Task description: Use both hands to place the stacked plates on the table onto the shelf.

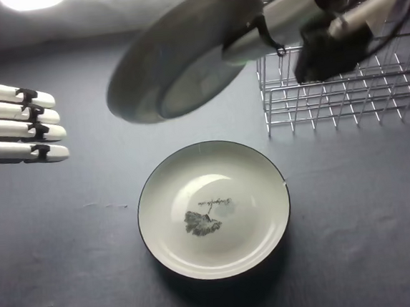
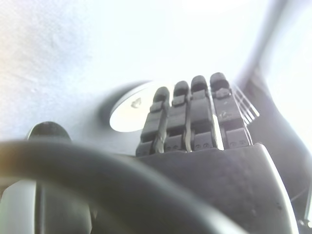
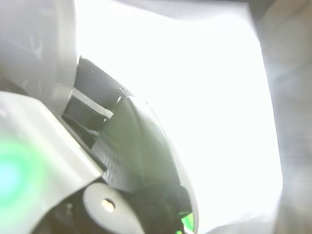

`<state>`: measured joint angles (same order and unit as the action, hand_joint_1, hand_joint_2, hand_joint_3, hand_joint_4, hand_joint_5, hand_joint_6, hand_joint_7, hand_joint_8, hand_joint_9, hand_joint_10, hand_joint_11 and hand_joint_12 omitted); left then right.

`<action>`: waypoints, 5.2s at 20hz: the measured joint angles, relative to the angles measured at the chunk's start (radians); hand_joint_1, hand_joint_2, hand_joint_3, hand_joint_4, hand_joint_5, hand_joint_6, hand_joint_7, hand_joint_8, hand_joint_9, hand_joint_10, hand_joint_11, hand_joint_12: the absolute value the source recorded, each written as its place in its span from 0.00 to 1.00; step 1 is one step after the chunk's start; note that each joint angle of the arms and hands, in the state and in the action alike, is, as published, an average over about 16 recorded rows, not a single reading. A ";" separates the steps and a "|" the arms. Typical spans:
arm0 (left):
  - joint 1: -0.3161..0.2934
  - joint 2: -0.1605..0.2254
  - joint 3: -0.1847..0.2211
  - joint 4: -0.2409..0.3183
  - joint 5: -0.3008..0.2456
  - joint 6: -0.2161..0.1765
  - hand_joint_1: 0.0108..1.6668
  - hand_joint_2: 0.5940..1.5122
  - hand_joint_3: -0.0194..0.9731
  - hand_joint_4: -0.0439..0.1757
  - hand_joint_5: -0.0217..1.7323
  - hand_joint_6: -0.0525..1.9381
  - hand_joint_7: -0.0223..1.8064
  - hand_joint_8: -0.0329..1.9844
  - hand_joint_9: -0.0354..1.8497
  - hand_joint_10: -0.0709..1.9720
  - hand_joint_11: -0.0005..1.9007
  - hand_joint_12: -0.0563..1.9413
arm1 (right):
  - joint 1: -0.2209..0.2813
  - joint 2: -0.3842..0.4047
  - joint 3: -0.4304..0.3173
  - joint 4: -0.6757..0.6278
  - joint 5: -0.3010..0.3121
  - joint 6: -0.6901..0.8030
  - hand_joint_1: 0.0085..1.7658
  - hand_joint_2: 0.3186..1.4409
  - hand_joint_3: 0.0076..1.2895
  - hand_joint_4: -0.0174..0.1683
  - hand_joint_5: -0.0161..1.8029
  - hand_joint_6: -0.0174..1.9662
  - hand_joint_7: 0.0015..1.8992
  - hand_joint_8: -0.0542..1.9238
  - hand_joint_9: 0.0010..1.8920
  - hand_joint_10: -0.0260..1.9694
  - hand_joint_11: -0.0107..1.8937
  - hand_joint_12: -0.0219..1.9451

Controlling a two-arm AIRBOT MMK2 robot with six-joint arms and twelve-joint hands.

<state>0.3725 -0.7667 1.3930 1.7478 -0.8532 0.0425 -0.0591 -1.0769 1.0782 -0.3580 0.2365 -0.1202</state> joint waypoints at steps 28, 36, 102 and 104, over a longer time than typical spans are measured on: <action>-0.009 -0.078 0.069 0.007 -0.107 0.013 0.00 0.57 0.03 0.20 0.02 0.04 0.02 0.01 0.03 0.04 0.01 0.03 | 0.051 0.086 0.067 0.194 -0.130 0.013 0.77 0.58 0.01 0.05 0.57 0.43 0.58 0.35 0.51 0.54 0.43 0.64; -0.018 -0.184 0.154 0.027 -0.268 -0.008 0.00 0.57 0.03 0.20 0.02 0.04 0.02 0.01 0.03 0.04 0.01 0.03 | 0.024 0.141 0.085 0.155 -0.128 0.014 0.77 0.58 0.01 0.05 0.57 0.43 0.59 0.34 0.53 0.47 0.44 0.64; 0.194 -0.432 0.340 0.025 -0.398 0.117 0.00 0.56 0.03 0.15 0.00 0.01 0.02 0.01 0.03 0.03 0.01 0.02 | -0.146 0.058 0.059 -0.908 0.421 -0.085 0.63 0.62 0.01 0.14 0.35 0.02 0.32 0.03 0.32 0.01 0.06 0.65; 0.194 -0.432 0.341 0.025 -0.398 0.118 0.00 0.56 0.03 0.15 0.00 0.01 0.02 0.01 0.03 0.03 0.01 0.02 | -0.162 0.052 0.047 -0.930 0.424 -0.089 0.63 0.62 0.01 0.14 0.35 0.02 0.32 0.03 0.32 0.01 0.06 0.65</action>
<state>0.5663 -1.1988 1.7339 1.7724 -1.2515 0.1603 -0.2210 -1.0253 1.1252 -1.2877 0.6606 -0.2094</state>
